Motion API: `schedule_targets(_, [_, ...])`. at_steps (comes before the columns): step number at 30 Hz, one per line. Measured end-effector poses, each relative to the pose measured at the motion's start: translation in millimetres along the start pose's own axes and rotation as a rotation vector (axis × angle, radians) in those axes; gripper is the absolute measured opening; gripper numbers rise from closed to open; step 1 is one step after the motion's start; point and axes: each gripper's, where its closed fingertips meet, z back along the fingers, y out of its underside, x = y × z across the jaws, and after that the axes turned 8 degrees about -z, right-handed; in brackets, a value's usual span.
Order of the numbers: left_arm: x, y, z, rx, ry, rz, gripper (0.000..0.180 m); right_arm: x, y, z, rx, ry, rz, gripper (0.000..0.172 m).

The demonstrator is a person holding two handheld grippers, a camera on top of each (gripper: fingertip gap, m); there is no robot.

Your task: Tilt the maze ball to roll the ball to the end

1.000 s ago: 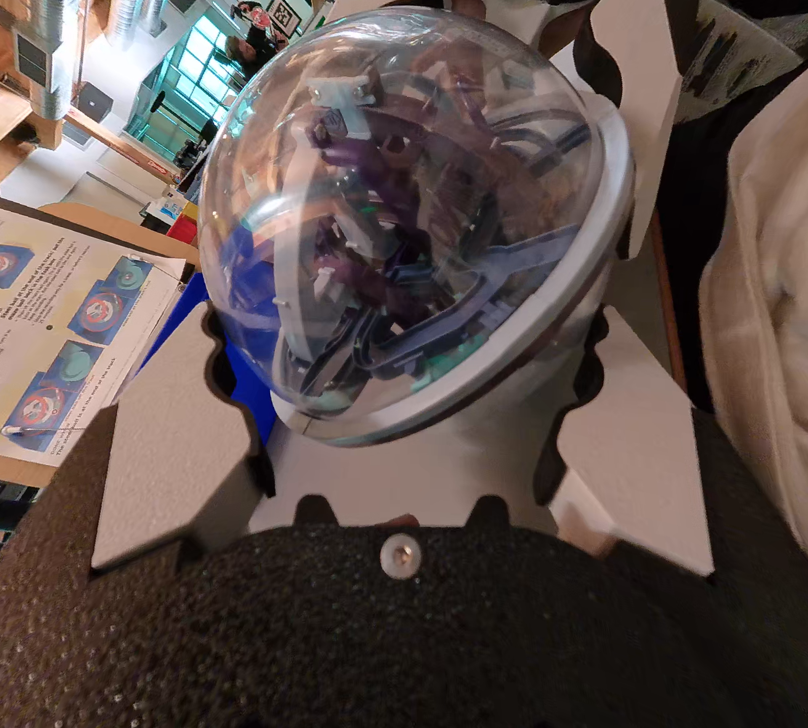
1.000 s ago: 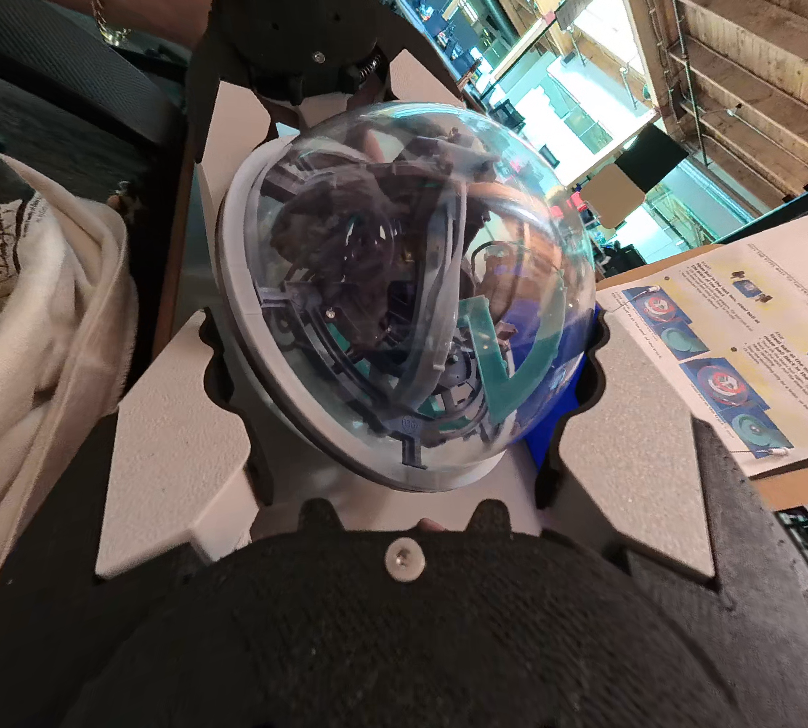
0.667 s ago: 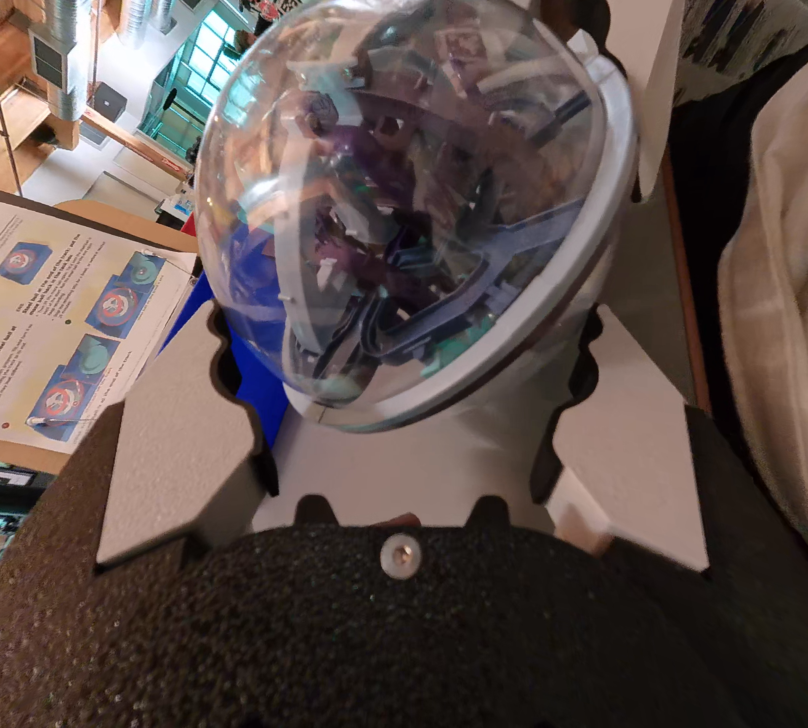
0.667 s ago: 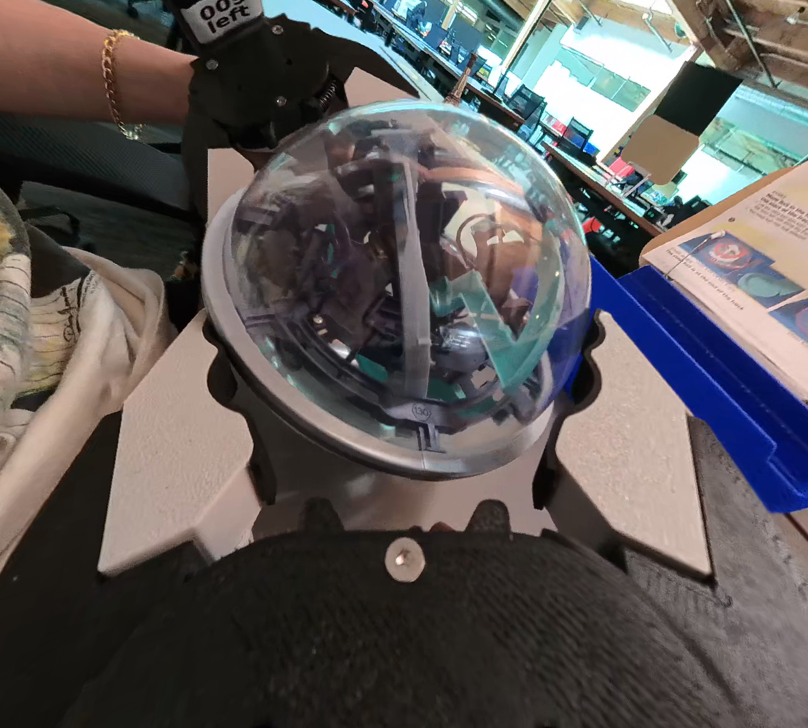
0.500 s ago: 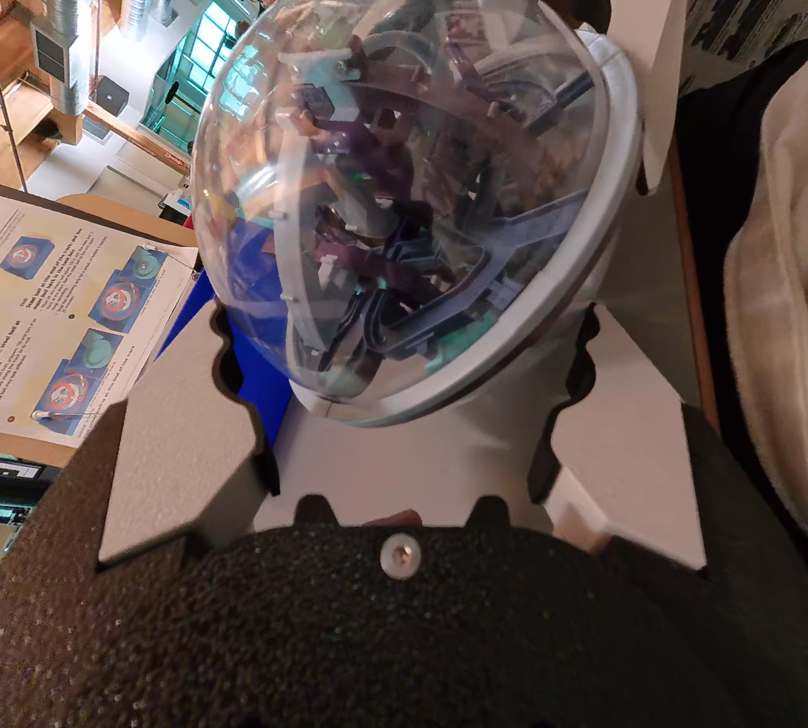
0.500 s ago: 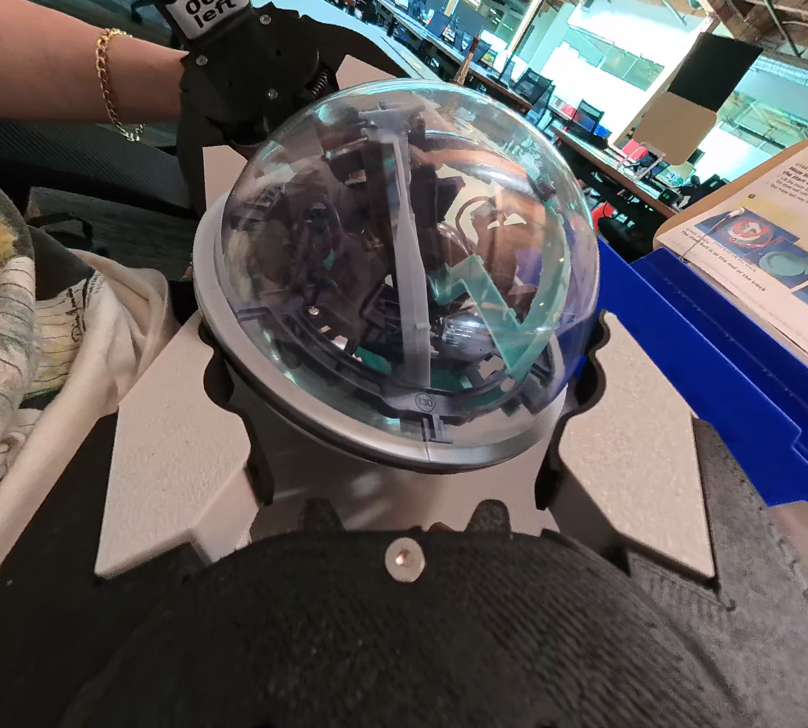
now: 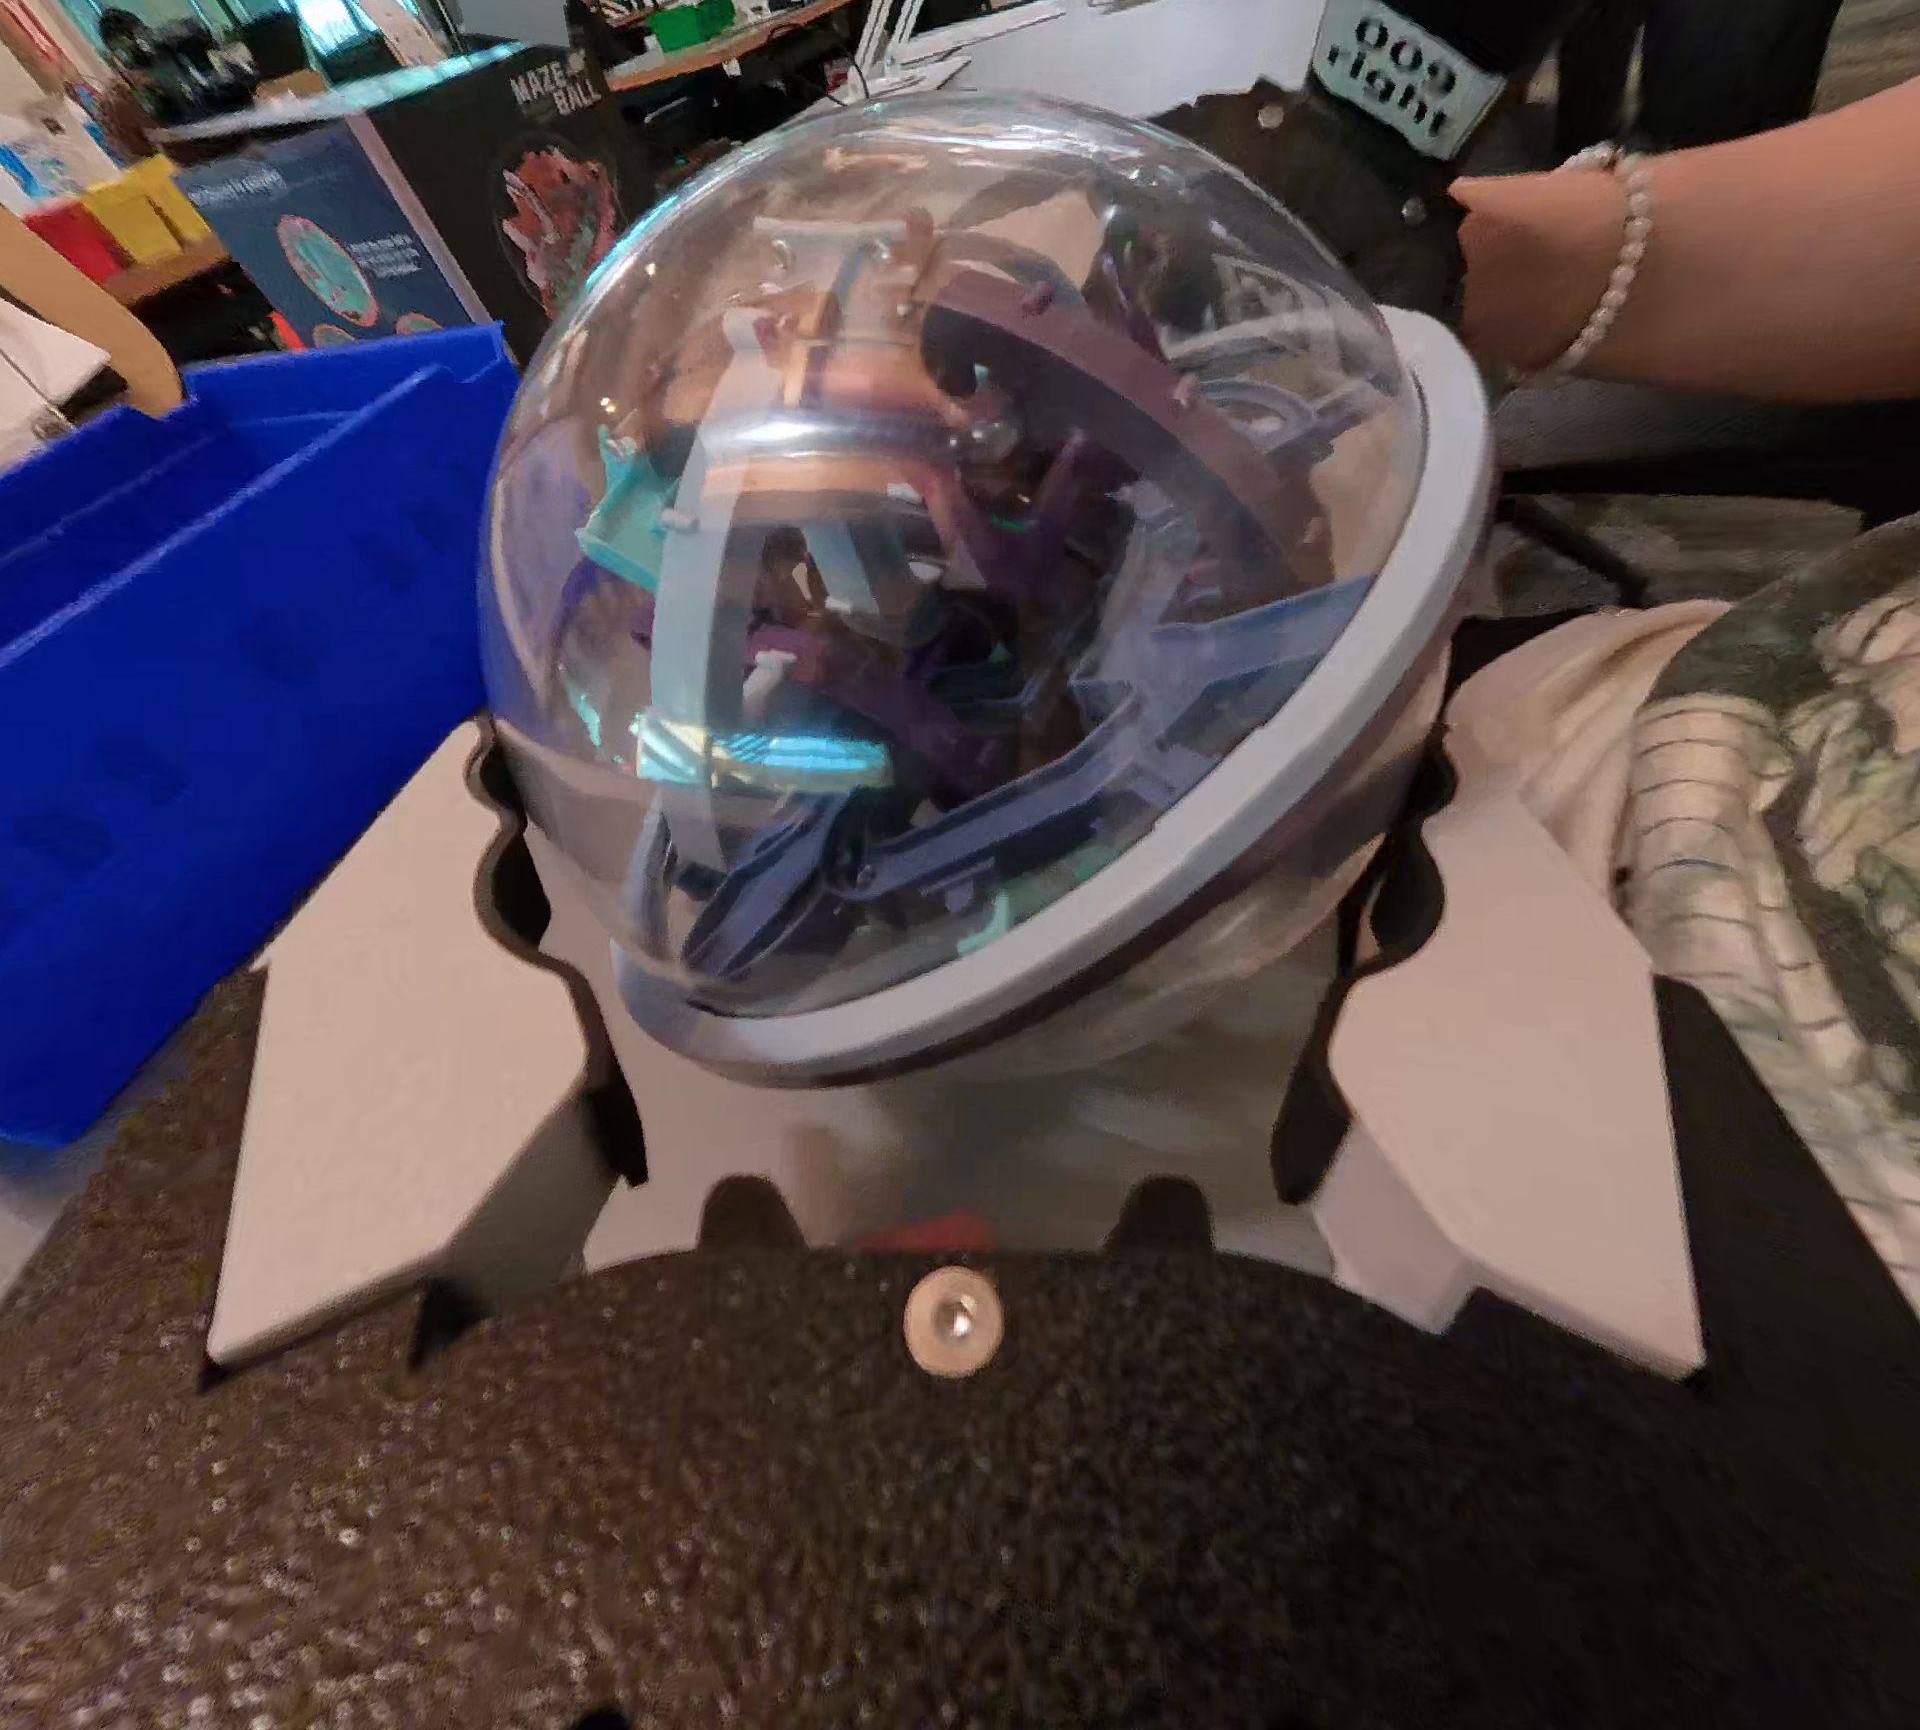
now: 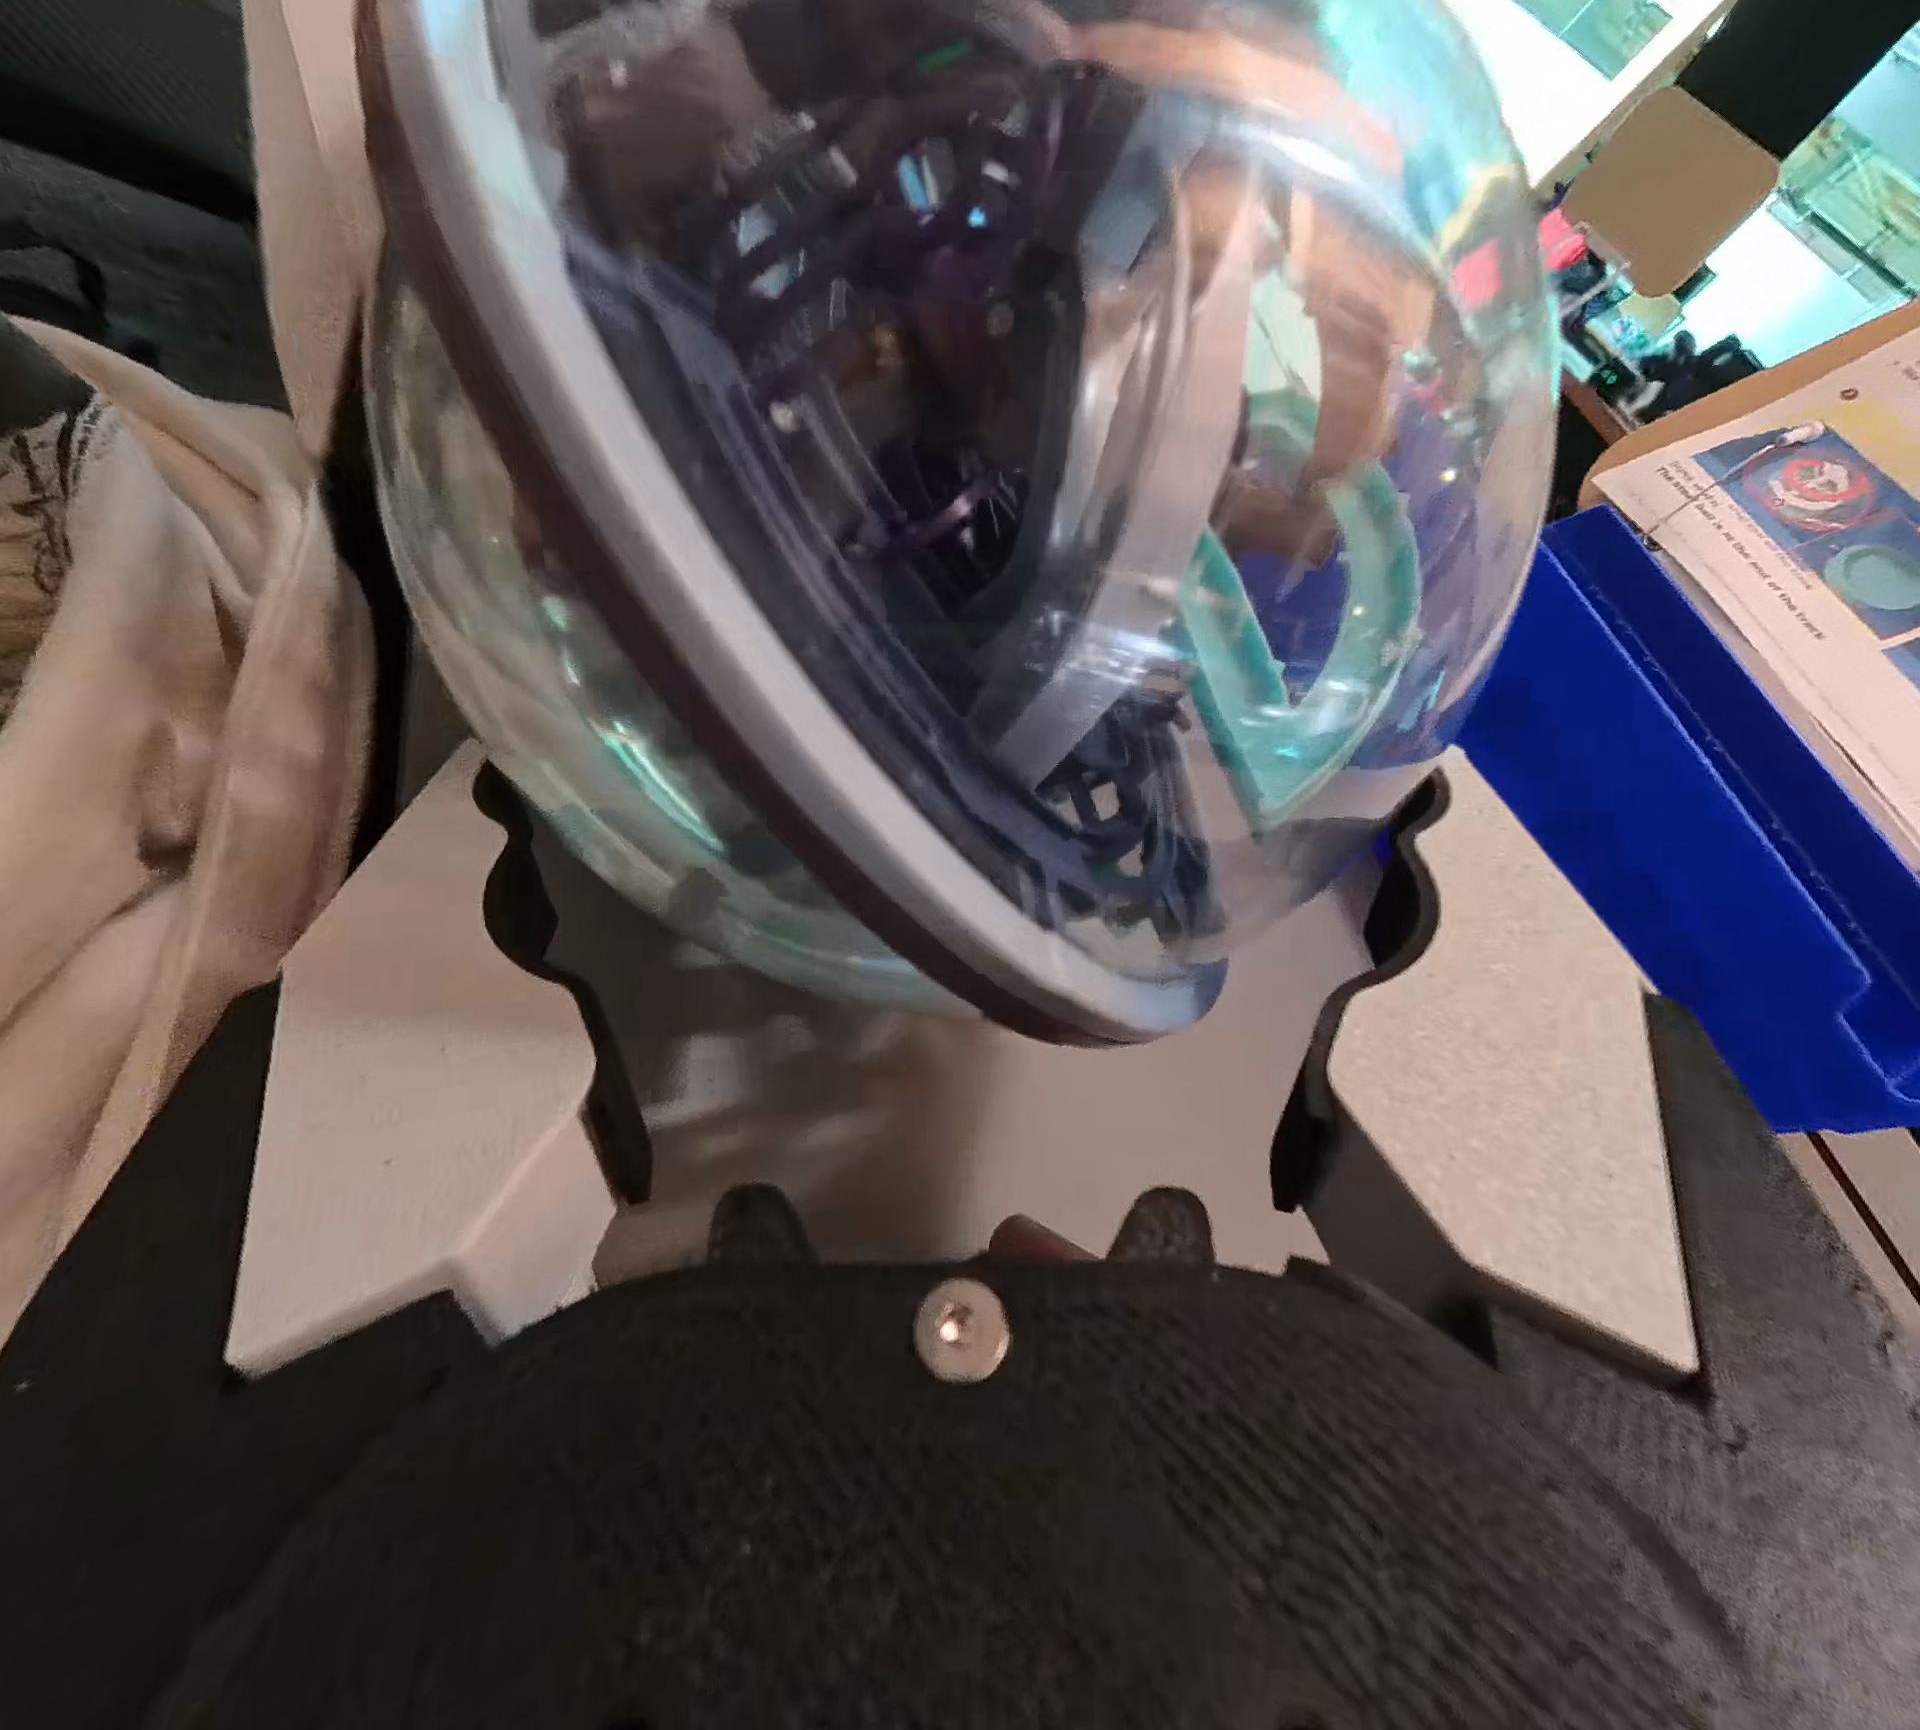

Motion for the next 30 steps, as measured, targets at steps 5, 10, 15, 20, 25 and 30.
schedule_targets(5, [7.5,5.0,-3.5,0.052,-0.139,-0.359,0.158,-4.6,-10.9,7.3,-0.069,0.052,0.085,0.156])
schedule_targets(10, [8.0,1.7,-6.2,0.052,-0.181,-0.459,0.158,-5.8,-9.5,11.4,-0.074,0.062,0.091,0.156])
schedule_targets(15, [6.8,-3.8,-9.6,0.069,-0.193,-0.540,0.159,-9.4,-0.2,13.9,-0.031,0.082,0.098,0.156])
schedule_targets(20, [5.1,-5.4,-11.5,0.081,-0.221,-0.632,0.157,-10.6,1.7,19.2,-0.024,0.118,0.154,0.154])
schedule_targets(25, [9.9,0.3,-9.4,0.128,-0.318,-0.812,0.156,-13.4,-0.5,25.0,-0.026,0.194,0.305,0.149])
schedule_targets(30, [8.7,0.5,-9.2,0.119,-0.323,-0.790,0.156,-12.5,-1.6,24.3,-0.036,0.173,0.302,0.150])
